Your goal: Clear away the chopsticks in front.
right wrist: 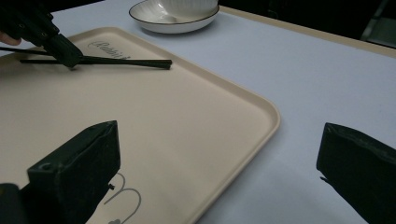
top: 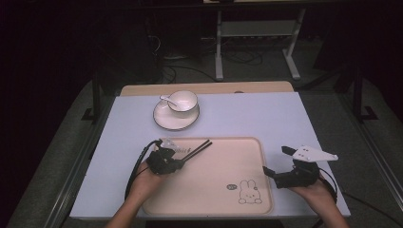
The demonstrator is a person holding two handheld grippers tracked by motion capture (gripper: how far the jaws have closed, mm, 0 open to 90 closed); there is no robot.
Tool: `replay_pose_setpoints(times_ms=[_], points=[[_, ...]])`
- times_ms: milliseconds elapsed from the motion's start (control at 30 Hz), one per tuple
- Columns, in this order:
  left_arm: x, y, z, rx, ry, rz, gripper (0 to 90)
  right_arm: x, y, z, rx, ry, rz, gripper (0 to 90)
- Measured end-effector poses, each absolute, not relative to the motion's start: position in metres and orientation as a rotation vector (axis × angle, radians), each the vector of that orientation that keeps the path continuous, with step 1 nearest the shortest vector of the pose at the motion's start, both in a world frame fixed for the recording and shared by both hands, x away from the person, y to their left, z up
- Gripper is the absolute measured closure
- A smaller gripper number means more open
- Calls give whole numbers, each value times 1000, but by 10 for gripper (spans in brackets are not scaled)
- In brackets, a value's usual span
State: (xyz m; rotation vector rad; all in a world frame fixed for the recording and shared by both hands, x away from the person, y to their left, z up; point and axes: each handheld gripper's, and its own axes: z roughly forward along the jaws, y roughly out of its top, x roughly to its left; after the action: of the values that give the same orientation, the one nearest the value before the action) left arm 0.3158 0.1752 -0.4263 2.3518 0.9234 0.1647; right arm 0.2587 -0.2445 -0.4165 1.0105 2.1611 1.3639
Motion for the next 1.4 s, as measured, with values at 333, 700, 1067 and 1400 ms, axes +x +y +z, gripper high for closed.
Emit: replay_pose_setpoints(times_ms=[333,700,1067,1400], points=[[315,176,-429,2363,915,153,835,259,-244,-417,1010,2164,1360,0],[327,164,-415,2321,832,149,779,260,-244,-417,1010,2163,1359,0],[375,115,-411,2349,719,114,893,259,-247,-417,1028,2152,1362,0],[398,89,-430,2372,726,97,897,259,-247,-417,1024,2155,1365,0]])
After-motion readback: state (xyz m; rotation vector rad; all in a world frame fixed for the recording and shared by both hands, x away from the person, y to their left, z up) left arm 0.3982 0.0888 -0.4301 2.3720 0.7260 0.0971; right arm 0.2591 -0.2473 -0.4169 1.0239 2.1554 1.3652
